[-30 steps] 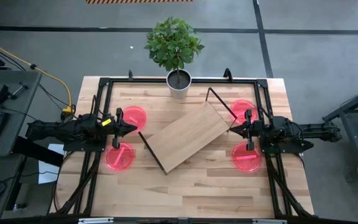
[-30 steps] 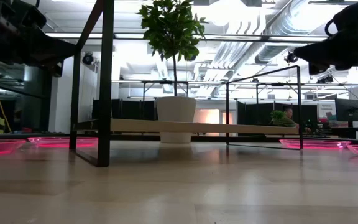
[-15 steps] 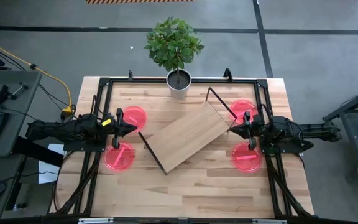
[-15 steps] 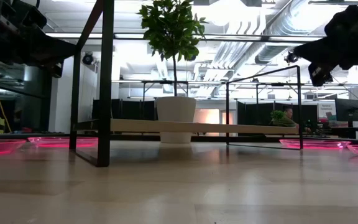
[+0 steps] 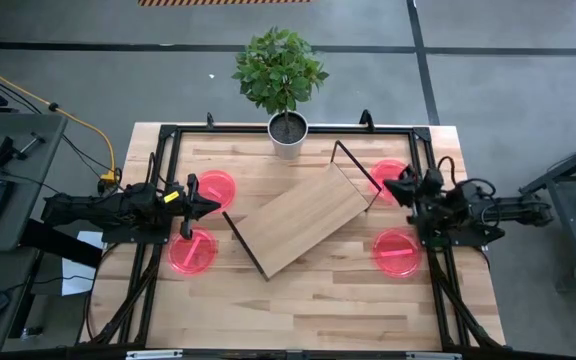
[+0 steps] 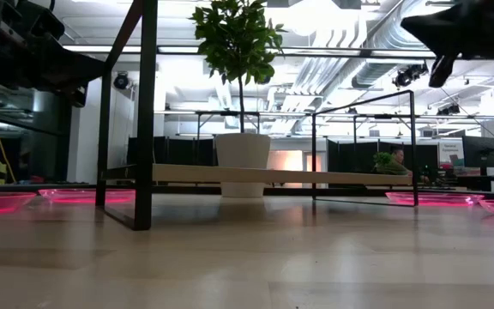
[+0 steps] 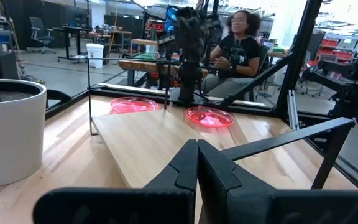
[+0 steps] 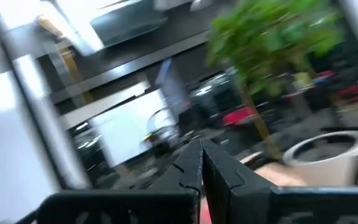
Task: Place and stack plates onto a shelf
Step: Put the pink plate on the shelf
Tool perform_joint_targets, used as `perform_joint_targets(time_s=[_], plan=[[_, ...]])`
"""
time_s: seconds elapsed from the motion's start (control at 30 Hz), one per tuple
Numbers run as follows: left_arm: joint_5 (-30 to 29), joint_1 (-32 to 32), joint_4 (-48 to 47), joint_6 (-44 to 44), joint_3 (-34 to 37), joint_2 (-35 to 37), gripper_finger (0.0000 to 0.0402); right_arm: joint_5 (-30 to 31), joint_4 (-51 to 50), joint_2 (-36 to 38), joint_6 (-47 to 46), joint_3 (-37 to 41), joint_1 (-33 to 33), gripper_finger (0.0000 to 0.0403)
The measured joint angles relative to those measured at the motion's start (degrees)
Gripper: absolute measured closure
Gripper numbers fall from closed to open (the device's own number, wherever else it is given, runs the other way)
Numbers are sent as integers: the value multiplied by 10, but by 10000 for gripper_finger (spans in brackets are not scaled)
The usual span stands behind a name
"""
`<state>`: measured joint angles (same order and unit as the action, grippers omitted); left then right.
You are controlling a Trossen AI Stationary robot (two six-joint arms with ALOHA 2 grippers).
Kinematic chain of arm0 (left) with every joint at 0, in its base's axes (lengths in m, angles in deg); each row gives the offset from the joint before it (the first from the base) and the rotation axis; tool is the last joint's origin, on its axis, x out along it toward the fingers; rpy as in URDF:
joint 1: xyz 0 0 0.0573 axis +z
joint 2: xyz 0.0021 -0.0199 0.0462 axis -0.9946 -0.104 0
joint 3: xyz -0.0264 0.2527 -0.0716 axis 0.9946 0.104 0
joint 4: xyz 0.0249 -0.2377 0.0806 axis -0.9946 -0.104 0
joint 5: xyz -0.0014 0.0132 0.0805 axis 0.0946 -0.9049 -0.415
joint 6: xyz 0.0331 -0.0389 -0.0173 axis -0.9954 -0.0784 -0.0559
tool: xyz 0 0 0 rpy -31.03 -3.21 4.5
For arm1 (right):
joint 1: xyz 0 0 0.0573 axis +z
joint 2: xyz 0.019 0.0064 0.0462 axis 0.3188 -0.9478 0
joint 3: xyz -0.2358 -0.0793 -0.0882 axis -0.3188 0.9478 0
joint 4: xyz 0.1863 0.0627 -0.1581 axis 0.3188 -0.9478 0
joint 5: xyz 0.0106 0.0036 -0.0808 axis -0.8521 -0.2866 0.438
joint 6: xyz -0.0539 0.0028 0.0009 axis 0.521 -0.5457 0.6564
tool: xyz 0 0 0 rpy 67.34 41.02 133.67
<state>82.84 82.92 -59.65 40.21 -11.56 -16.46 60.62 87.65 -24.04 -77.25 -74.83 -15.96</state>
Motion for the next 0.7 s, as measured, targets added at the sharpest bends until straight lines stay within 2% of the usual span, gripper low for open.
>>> perform_joint_targets(time_s=[0.2, 0.37, 0.6, 0.7], plan=[[0, 0, 0, 0, 0, 0, 402, 153, -21, -64, 61, -57, 0, 401], [0, 0, 0, 0, 0, 0, 402, 297, -143, -126, 75, -145, 0, 375], [0, 0, 0, 0, 0, 0, 401, 483, -355, -235, -56, -250, -1, 311], [0, 0, 0, 0, 0, 0, 401, 513, -431, -274, -123, -276, -16, 300]])
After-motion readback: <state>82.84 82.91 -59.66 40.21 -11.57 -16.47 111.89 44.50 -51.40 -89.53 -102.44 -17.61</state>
